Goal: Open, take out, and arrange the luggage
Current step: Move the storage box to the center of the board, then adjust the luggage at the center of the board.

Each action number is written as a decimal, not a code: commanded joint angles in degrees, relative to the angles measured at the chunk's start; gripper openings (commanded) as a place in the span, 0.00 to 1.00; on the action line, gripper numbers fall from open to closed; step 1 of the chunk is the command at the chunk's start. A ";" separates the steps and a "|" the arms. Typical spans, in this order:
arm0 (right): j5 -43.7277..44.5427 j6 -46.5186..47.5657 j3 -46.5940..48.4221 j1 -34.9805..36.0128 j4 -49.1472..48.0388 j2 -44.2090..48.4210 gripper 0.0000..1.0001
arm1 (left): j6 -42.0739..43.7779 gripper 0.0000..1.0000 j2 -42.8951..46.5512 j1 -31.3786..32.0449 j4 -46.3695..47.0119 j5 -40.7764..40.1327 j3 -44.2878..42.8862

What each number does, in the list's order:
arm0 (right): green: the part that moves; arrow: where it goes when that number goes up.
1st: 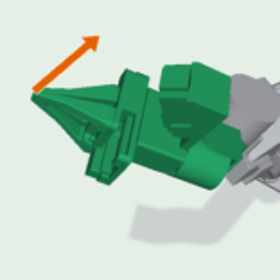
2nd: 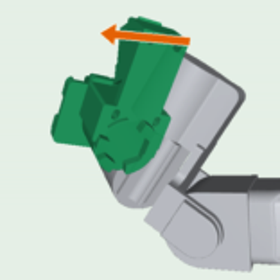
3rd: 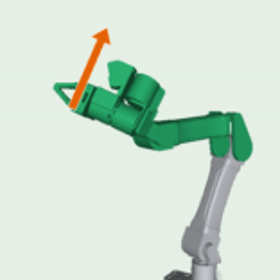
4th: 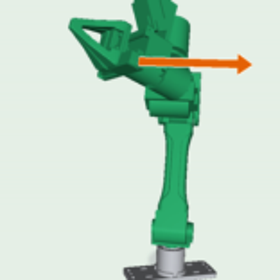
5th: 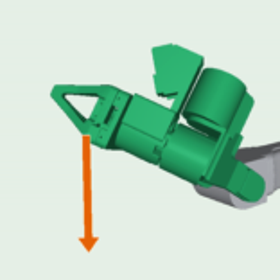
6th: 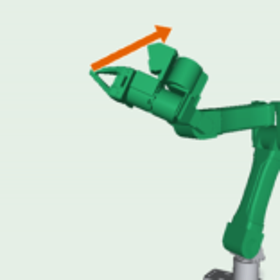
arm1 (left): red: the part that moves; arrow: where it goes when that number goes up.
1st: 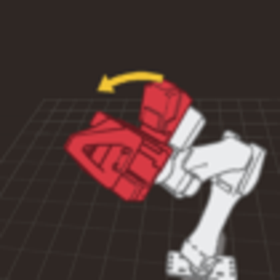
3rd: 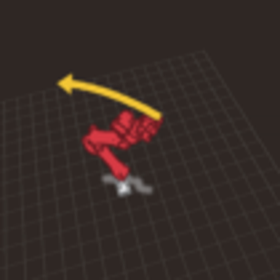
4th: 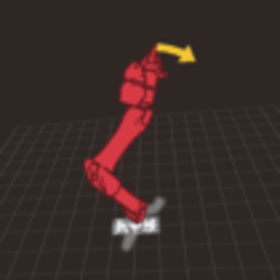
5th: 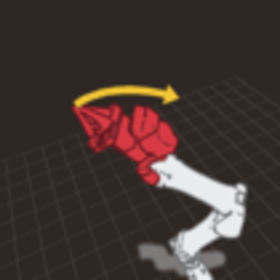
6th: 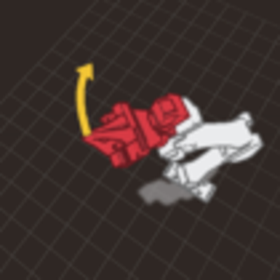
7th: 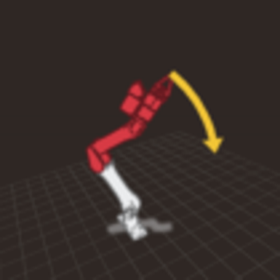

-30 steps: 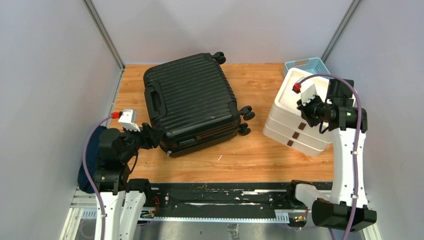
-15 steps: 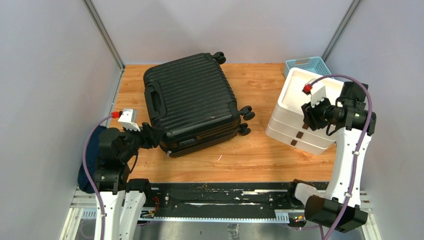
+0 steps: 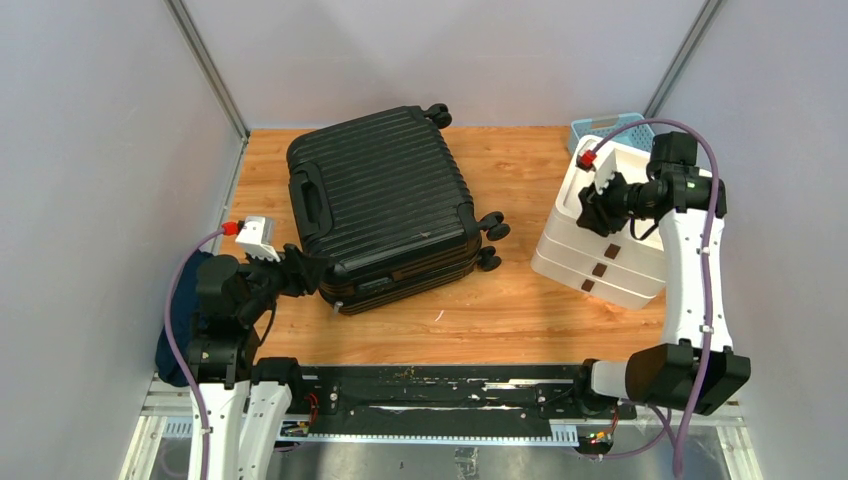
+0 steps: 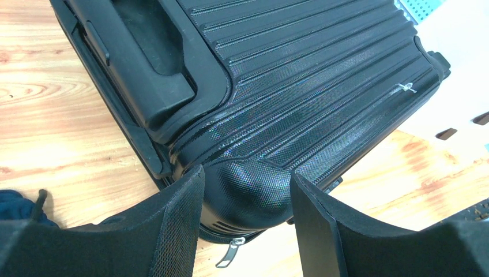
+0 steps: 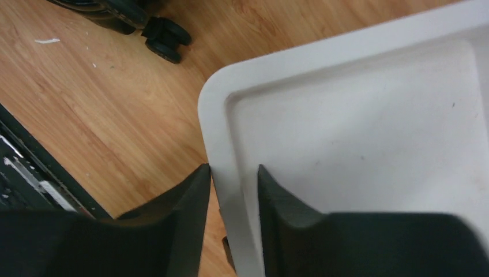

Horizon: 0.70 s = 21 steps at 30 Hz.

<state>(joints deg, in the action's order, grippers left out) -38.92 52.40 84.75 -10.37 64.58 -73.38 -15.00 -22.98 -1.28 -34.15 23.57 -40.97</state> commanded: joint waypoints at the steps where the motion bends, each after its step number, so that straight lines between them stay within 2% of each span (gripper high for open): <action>1: 4.71 -0.54 0.47 2.99 0.65 -0.13 0.26 | 0.45 0.60 -0.17 0.40 0.45 0.67 -1.48; 3: 7.03 -2.98 -0.75 3.24 -0.64 0.94 0.09 | 0.40 0.60 -0.22 0.40 0.50 0.62 -1.39; 4: 8.88 -4.59 -1.58 3.25 -1.76 1.87 0.05 | 0.39 0.60 -0.22 0.40 0.57 0.59 -1.39; 13: 25.84 -14.21 -9.52 2.49 -7.16 11.94 0.02 | 0.16 0.60 -0.35 0.40 0.99 1.04 -1.47; 21: 23.82 -12.88 -8.54 -2.89 -8.69 9.36 0.03 | -0.11 0.60 -0.90 0.48 1.28 1.56 -2.47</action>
<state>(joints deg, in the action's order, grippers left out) -20.29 40.25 76.23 -10.92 55.70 -61.10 -15.00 -23.42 -1.26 -33.76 23.92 -41.45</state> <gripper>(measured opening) 0.027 0.596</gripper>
